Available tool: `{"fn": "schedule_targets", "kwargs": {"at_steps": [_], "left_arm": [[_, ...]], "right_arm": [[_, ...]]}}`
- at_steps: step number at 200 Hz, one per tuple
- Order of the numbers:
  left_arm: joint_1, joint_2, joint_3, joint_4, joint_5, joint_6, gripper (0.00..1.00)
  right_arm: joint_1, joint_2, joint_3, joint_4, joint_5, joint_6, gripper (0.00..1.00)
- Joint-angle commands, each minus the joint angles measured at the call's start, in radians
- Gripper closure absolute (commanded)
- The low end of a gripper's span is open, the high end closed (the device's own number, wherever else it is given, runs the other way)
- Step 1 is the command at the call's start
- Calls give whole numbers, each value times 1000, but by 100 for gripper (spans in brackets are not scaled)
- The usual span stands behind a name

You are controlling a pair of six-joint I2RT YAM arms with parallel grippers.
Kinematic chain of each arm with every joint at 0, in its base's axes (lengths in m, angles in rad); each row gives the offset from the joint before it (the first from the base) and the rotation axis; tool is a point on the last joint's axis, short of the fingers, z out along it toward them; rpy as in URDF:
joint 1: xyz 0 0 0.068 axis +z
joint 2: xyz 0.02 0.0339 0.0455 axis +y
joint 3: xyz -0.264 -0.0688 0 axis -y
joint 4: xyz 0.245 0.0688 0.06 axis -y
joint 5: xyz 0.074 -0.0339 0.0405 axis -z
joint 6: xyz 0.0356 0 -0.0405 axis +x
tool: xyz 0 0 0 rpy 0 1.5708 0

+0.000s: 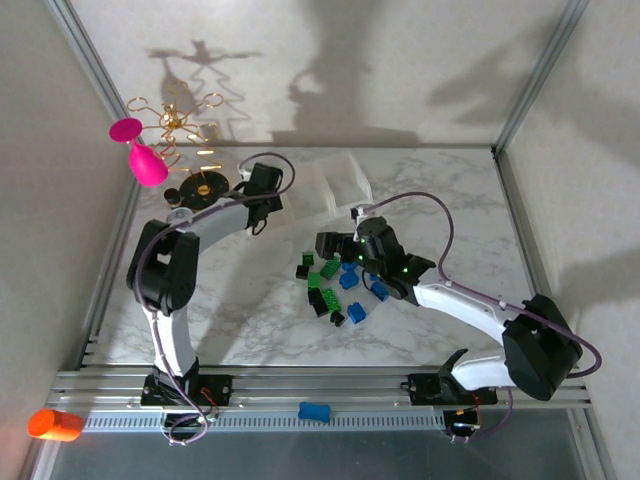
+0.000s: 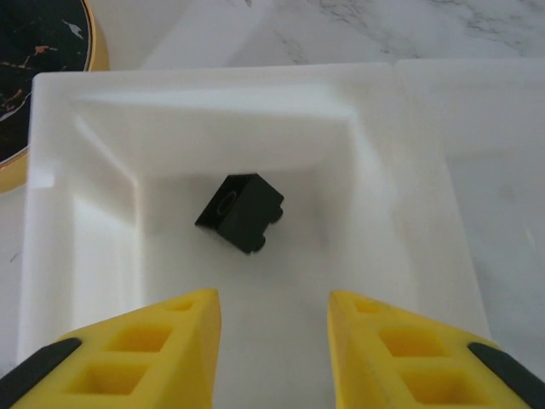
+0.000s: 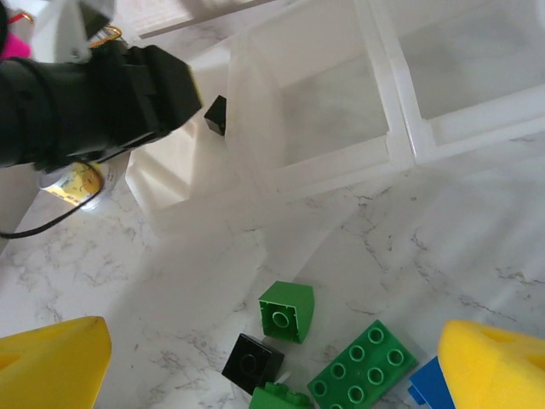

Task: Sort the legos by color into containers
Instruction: Place the lego in the container, then pick up the lego from the center of the table.

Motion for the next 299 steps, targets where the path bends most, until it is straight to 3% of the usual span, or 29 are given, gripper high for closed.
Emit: {"fn": "schedule_targets", "kwargs": {"at_steps": [1,43,91,113,160,299], "left_arm": [[-28,-129,-79,17,74,-18,62],[-136,-255,-242,1,124,-29,61],[-238,-274,-306,-68,158,-6,59],[-258,-251,-313,-74,213,-7,57],[-290,-210,-302,-78,215,-42,52],[-347,-92,-263,-137,126,-50,42]], "right_arm": [[3,-26,27,-67,-5,13,1],[-4,-40,20,-137,-30,29,1],[-6,-66,-13,-161,-85,57,1],[-6,-57,-26,-158,-110,65,1],[-7,-59,-55,-172,-87,81,1],[-9,-103,-85,-171,-41,107,1]]}}
